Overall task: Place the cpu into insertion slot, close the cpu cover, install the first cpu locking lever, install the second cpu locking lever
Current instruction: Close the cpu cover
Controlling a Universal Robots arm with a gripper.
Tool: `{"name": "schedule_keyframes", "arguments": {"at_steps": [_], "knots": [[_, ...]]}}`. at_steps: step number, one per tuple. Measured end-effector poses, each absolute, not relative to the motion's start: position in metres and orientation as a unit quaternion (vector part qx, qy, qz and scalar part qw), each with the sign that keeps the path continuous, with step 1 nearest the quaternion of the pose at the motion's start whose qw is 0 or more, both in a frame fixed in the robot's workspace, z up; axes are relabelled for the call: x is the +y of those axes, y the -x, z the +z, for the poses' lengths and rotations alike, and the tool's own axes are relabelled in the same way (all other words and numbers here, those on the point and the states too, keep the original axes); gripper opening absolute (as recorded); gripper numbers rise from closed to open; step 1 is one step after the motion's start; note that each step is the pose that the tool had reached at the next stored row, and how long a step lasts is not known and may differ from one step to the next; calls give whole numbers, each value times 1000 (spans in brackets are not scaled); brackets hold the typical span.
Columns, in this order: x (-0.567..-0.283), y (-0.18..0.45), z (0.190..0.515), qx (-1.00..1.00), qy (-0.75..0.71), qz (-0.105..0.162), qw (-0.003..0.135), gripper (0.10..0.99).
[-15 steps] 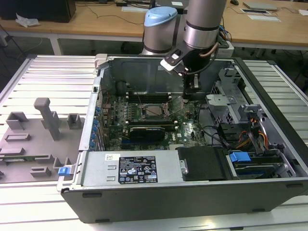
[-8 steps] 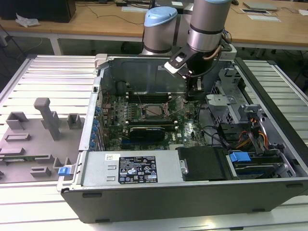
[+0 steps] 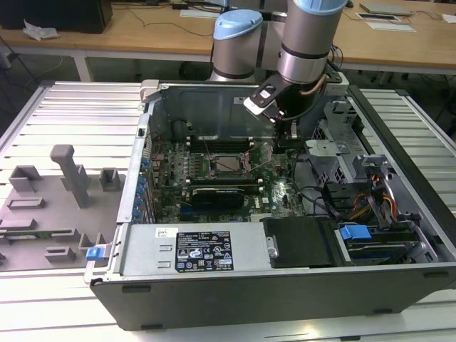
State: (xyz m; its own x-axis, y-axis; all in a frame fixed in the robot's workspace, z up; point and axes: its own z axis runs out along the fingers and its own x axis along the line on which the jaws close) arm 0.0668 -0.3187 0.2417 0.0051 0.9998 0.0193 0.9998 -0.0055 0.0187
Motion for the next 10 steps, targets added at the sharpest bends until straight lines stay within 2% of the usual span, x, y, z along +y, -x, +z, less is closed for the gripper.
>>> {"name": "schedule_keyframes", "arguments": {"at_steps": [2,5,7,8,10], "knots": [[-319,-67,241,-705,709,-9,5,106],[-319,-69,241,-704,709,27,40,106],[-319,-69,241,-703,708,41,55,106],[-319,-70,241,-703,708,46,60,106],[-319,-70,241,-703,707,47,60,106]]}}
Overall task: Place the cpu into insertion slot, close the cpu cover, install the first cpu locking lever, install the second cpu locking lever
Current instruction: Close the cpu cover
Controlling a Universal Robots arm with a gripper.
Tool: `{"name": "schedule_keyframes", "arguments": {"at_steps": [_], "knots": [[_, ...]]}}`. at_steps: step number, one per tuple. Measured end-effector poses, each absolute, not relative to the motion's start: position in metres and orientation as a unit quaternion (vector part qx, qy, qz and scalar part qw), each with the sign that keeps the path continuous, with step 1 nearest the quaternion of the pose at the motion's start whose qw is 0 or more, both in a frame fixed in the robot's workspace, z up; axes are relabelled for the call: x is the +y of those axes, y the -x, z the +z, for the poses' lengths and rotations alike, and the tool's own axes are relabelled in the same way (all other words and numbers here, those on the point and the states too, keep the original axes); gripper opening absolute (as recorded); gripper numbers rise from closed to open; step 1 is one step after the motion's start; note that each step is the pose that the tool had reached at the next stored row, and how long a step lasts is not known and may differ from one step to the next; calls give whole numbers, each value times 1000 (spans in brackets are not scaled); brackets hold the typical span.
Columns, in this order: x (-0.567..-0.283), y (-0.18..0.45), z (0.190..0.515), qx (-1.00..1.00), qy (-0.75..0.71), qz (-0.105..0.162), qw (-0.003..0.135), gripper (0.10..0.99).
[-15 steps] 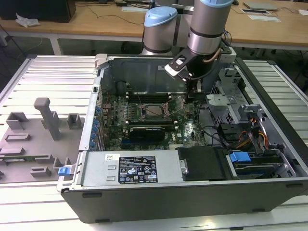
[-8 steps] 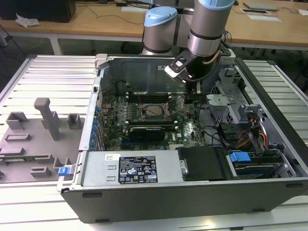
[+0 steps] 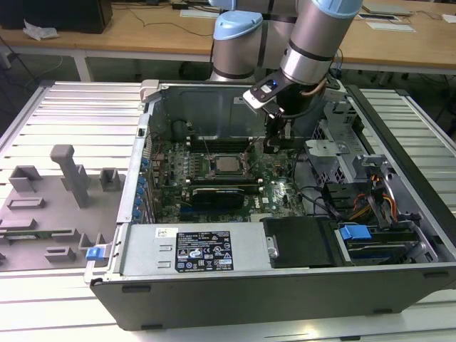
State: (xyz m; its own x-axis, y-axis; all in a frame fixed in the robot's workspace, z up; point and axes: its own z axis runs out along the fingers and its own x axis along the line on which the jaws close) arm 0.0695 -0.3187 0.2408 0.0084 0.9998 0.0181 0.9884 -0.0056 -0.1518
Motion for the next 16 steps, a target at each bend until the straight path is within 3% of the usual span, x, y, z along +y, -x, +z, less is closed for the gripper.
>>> {"name": "schedule_keyframes", "arguments": {"at_steps": [4,16], "knots": [[-319,-67,241,-703,707,46,60,106],[-319,-20,241,-705,708,20,36,106]]}}
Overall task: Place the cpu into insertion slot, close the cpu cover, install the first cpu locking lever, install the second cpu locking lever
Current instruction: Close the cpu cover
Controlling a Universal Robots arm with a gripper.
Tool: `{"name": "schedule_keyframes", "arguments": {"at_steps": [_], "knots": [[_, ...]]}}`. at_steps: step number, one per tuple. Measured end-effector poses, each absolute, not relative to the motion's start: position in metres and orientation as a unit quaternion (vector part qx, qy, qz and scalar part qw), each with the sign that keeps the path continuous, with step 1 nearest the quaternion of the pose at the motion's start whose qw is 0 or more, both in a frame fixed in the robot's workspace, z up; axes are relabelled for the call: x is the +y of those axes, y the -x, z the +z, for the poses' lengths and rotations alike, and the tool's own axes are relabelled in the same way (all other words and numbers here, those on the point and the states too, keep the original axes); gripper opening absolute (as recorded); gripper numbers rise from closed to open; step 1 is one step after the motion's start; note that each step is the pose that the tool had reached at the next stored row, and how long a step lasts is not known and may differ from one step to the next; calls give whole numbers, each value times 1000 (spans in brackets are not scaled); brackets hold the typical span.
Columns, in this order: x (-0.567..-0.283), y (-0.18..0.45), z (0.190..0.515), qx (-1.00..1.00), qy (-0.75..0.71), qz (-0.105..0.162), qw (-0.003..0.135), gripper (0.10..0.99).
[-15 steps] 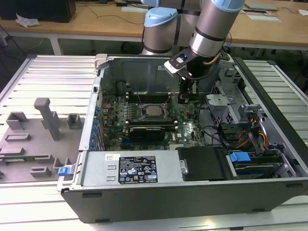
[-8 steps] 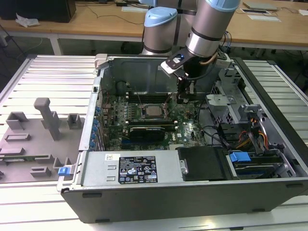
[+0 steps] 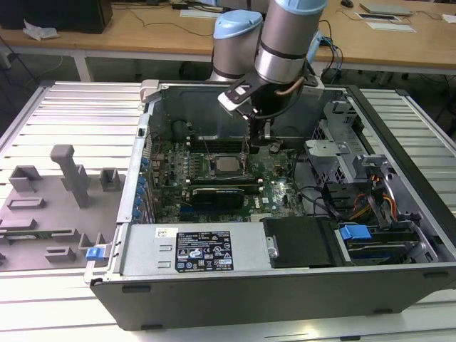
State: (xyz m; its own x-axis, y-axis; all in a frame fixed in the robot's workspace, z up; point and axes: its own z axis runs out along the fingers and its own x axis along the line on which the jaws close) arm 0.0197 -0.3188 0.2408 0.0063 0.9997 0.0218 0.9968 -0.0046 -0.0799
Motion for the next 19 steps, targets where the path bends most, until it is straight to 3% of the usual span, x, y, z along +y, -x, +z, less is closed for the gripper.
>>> {"name": "schedule_keyframes", "arguments": {"at_steps": [6,19], "knots": [[-319,-6,240,-706,708,-1,16,106],[-324,27,236,-707,707,-9,9,106]]}}
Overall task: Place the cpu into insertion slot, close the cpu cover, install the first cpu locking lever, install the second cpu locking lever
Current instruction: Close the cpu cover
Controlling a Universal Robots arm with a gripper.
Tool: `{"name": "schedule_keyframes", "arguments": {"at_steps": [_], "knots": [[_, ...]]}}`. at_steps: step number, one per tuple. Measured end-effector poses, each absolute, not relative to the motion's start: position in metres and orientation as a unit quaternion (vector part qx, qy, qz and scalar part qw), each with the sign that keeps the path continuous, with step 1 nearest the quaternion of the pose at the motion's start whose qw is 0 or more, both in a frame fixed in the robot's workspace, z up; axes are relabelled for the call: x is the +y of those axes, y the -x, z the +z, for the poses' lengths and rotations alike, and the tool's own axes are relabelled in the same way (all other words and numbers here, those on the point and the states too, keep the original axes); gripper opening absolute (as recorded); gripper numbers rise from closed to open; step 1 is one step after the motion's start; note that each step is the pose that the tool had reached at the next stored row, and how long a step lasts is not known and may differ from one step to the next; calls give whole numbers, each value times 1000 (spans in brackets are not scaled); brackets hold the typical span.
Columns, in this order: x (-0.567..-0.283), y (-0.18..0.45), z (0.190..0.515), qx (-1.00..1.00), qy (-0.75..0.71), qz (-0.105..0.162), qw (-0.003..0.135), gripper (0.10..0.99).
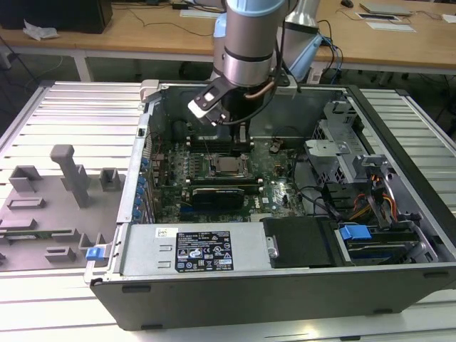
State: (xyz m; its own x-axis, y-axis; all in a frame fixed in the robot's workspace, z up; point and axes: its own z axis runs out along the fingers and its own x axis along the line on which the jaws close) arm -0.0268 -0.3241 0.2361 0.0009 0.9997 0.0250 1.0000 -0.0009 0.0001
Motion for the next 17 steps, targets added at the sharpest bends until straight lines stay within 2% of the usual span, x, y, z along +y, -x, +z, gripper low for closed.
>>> {"name": "schedule_keyframes", "arguments": {"at_steps": [9,17], "knots": [[-324,38,235,-708,706,-11,7,106],[-324,38,235,-760,650,-10,7,106]]}}
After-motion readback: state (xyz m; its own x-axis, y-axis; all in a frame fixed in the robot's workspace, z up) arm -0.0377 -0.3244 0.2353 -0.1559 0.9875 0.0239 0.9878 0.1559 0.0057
